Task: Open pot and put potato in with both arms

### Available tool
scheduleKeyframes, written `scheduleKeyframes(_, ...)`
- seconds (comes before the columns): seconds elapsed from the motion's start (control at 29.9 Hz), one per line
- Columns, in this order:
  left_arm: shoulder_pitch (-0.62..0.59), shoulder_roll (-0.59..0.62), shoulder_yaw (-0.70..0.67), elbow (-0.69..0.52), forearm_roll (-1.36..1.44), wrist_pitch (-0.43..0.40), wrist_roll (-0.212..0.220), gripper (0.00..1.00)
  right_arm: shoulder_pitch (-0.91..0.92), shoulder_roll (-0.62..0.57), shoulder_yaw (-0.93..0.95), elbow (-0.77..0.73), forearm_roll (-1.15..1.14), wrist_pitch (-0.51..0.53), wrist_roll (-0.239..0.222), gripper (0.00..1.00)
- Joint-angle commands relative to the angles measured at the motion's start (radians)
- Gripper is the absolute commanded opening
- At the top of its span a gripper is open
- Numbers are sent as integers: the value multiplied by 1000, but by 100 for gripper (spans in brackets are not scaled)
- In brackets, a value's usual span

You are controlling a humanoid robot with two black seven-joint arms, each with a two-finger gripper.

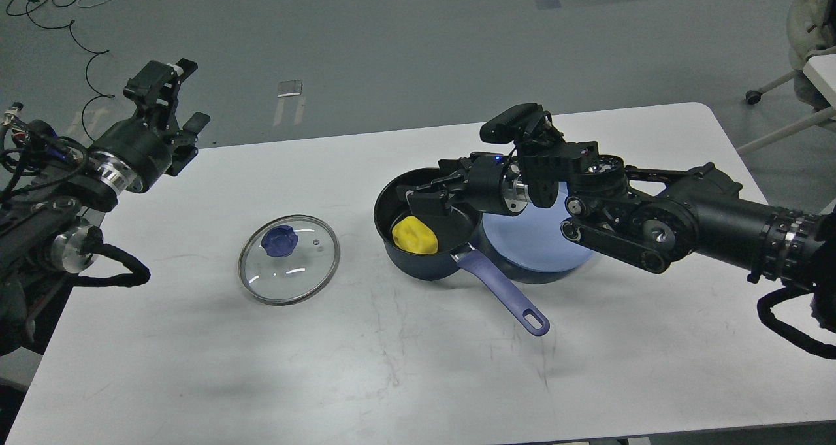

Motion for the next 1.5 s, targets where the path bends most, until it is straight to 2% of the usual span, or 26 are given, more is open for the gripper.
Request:
scheduleKeyframes(0.0, -3, -46, -82, -6, -67, -57, 6, 98, -15, -17, 217, 3, 152, 6, -10, 100)
scheduleKeyframes(0.03, -3, -46, -83, -6, -68, -58, 6, 98, -15, -17, 217, 3, 152, 6, -10, 100)
scheduleKeyframes(0.17, 1, -95, -96, -6, -78, -92, 9, 98, -60, -91, 406, 67, 637, 51, -11, 100)
scheduleKeyframes(0.23, 3, -109, -104, -4, -92, -90, 9, 98, -103, -91, 501, 74, 743, 54, -19, 100)
scheduleKeyframes(0.3, 6, -117, -115, 3, -139, -113, 14, 98, -200, -88, 686, 95, 833, 72, -74, 100)
scheduleKeyframes(0.33, 8, -120, -115, 6, -150, -127, 15, 98, -217, -90, 722, 98, 847, 85, -97, 100)
scheduleKeyframes(0.37, 9, -119, -116, 11, -166, -160, 15, 98, -244, -90, 775, 97, 887, 121, -143, 100)
scheduleKeyframes(0.43, 11, -116, -118, 23, -190, -218, 14, 98, -289, -90, 828, 100, 979, 176, -190, 100)
scheduleKeyframes(0.47, 11, -117, -118, 32, -199, -234, 14, 98, -303, -90, 843, 100, 999, 186, -200, 100)
scheduleKeyframes(0.6, 18, -140, -118, 51, -267, -239, 17, 98, -346, -58, 903, 86, 1027, 148, -217, 100)
scheduleKeyframes(0.63, 23, -146, -118, 51, -278, -242, 17, 98, -351, -33, 903, 83, 1027, 84, -217, 100)
scheduleKeyframes(0.77, 49, -164, -119, 51, -290, -237, 17, 98, -360, 10, 888, 89, 1022, -35, -211, 100)
scheduleKeyframes(0.9, 57, -166, -129, 51, -295, -237, 17, 98, -366, -13, 810, 137, 1018, -23, -234, 100)
scheduleKeyframes(1.0, 69, -166, -138, 51, -295, -237, 15, 98, -354, -24, 785, 146, 1008, -21, -328, 100)
scheduleKeyframes(1.04, 74, -163, -138, 51, -295, -239, 15, 98, -352, -24, 782, 144, 1007, -17, -342, 100)
scheduleKeyframes(1.2, 77, -154, -141, 51, -296, -242, 15, 98, -352, -19, 802, 153, 1013, -9, -333, 100)
scheduleKeyframes(1.27, 83, -154, -149, 51, -296, -246, 15, 98, -352, -22, 829, 160, 1015, 25, -333, 100)
scheduleKeyframes(1.3, 86, -154, -153, 51, -296, -250, 15, 98, -352, -25, 842, 160, 1015, 83, -333, 100)
scheduleKeyframes(1.37, 89, -154, -155, 51, -296, -250, 15, 98, -352, -25, 846, 158, 1013, 135, -333, 100)
scheduleKeyframes(1.47, 94, -155, -155, 52, -296, -246, 12, 98, -352, -21, 859, 152, 1008, 131, -332, 100)
